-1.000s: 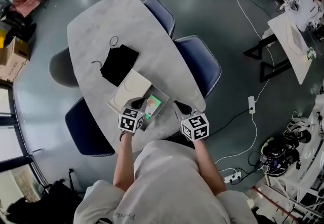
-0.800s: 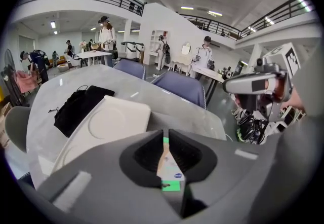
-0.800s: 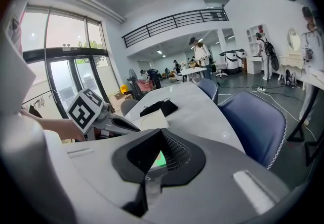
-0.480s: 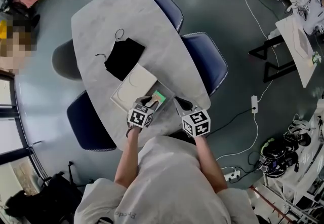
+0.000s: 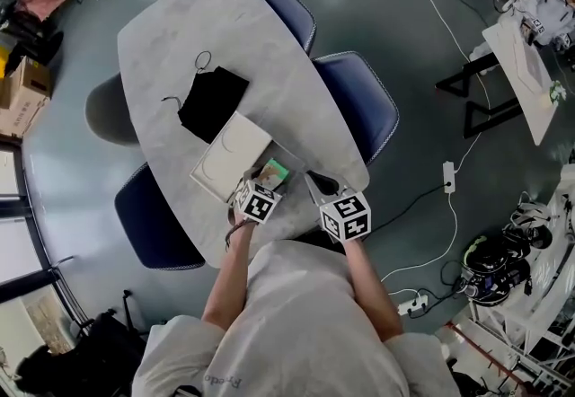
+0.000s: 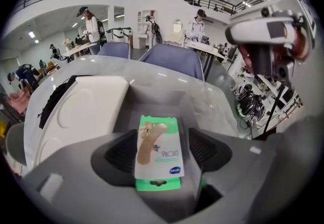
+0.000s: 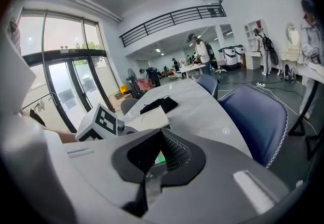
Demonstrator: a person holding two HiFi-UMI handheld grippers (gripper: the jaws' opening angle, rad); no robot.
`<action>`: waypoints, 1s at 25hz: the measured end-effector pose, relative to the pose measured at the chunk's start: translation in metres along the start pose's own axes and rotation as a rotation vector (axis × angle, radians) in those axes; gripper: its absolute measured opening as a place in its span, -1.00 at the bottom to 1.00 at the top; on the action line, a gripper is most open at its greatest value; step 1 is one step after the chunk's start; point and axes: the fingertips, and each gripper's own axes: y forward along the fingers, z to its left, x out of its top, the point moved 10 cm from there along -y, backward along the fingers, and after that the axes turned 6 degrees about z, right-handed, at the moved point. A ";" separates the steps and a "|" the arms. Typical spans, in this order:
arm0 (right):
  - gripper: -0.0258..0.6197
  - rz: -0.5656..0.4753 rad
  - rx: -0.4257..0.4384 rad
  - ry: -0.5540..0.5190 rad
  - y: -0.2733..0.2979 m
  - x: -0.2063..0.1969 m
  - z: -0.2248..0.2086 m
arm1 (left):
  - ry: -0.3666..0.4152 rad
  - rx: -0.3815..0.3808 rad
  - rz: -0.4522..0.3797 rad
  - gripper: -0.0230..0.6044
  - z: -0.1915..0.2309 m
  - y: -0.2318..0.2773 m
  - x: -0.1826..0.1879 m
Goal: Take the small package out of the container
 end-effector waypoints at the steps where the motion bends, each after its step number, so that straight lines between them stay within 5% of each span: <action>1: -0.91 -0.002 -0.003 0.000 0.000 0.000 0.000 | 0.009 0.004 0.011 0.19 -0.001 0.003 -0.001; 12: -0.91 0.005 -0.010 -0.005 -0.002 -0.005 0.000 | 0.026 0.086 0.068 0.20 -0.003 0.024 -0.004; 25: -0.91 0.022 0.014 -0.013 0.006 -0.007 0.003 | 0.022 0.086 0.128 0.19 -0.002 0.034 0.001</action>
